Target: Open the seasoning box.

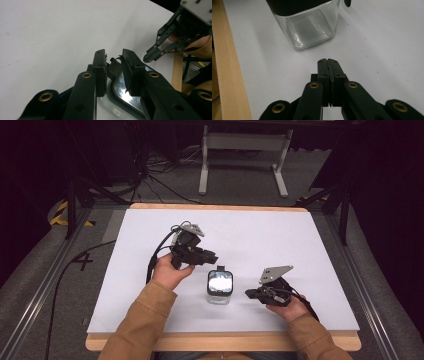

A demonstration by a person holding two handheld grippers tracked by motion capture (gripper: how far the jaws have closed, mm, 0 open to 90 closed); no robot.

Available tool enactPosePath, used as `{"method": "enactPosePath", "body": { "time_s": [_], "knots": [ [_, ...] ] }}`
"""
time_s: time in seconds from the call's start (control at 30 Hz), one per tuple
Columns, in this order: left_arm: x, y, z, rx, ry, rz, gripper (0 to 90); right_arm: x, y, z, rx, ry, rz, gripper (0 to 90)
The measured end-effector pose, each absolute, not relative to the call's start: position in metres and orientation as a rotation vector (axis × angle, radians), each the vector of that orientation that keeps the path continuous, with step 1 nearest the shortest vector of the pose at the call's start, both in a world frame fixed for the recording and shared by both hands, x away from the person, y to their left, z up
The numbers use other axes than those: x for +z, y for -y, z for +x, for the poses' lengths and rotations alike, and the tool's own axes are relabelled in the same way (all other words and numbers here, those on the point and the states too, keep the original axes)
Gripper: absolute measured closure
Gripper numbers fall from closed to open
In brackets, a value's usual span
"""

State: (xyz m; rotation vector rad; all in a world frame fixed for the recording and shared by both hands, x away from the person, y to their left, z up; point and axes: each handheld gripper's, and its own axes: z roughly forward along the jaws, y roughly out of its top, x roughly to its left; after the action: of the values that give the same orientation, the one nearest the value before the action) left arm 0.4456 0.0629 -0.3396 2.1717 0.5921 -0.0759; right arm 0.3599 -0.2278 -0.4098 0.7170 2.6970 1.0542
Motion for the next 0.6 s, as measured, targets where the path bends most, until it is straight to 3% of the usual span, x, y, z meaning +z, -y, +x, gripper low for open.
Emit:
{"method": "enactPosePath", "body": {
  "time_s": [0.23, 0.6],
  "knots": [
    [-0.351, -0.044, 0.455, -0.116, -0.605, 2.209, 73.9, -0.410, 0.237, 0.355, 1.053, -2.678, 0.752, 89.5],
    [-0.359, -0.041, 0.460, -0.176, -0.607, 2.254, 82.4, -0.411, 0.237, 0.354, 1.050, -2.678, 0.749, 89.2]
  ]
}}
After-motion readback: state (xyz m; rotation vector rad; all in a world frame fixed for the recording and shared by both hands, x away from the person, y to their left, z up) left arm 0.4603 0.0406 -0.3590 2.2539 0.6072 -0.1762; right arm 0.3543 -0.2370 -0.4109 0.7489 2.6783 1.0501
